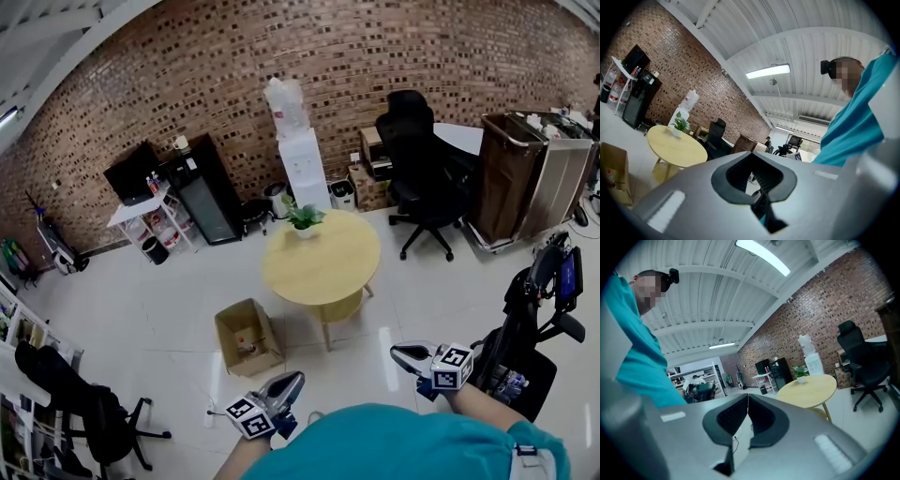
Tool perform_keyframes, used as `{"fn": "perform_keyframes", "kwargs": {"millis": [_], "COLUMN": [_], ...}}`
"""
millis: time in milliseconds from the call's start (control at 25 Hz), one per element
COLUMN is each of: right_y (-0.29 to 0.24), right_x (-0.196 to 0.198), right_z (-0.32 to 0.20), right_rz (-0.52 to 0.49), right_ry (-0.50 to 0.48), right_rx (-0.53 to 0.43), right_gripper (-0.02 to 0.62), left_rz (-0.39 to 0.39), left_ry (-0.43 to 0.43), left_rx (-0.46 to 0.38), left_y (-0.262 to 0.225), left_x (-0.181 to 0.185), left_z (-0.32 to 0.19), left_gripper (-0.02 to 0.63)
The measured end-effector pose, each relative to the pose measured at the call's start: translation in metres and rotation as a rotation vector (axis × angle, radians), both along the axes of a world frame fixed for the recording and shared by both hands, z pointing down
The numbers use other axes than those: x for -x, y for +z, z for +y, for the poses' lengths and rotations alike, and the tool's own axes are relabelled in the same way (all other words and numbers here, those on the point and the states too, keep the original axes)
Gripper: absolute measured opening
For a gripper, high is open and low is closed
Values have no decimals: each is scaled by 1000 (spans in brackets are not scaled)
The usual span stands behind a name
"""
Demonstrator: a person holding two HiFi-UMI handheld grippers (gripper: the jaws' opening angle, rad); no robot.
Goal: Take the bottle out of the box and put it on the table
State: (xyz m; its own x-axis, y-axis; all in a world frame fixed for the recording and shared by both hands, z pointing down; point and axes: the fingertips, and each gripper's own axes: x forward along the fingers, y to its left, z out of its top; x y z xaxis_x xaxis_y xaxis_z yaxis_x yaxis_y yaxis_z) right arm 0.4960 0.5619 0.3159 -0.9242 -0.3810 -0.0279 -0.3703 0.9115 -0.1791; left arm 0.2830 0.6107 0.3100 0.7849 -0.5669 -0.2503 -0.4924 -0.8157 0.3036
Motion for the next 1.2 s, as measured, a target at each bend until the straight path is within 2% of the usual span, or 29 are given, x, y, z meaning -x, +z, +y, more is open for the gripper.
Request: {"fn": "perform_keyframes", "kwargs": {"millis": [200,400,640,760,880,1000,1200], "right_y": [-19,-29,-33,-38,-38,-30,8], "right_x": [61,131,218,243,231,195,156], "right_z": [-29,-62,-95,-111,-137,-178,-271], "right_rz": [16,23,61,78,58,42,11], "right_ry": [57,107,137,147,151,142,25], "right_rx": [-3,-17,-11,-7,15,29,18], "right_gripper": [3,3,5,5,5,5,5], "left_rz": [32,2,12,10,6,-21,-49], "left_ry": [47,85,117,126,114,87,-17], "left_rx": [-30,-76,-46,-34,-27,-22,-32], "left_y": [-10,-10,-11,-9,-6,-1,24], "left_x": [61,141,228,253,247,217,167], "left_z": [-35,-73,-115,-133,-154,-185,-257], "left_gripper": [0,0,0,0,0,0,0]}}
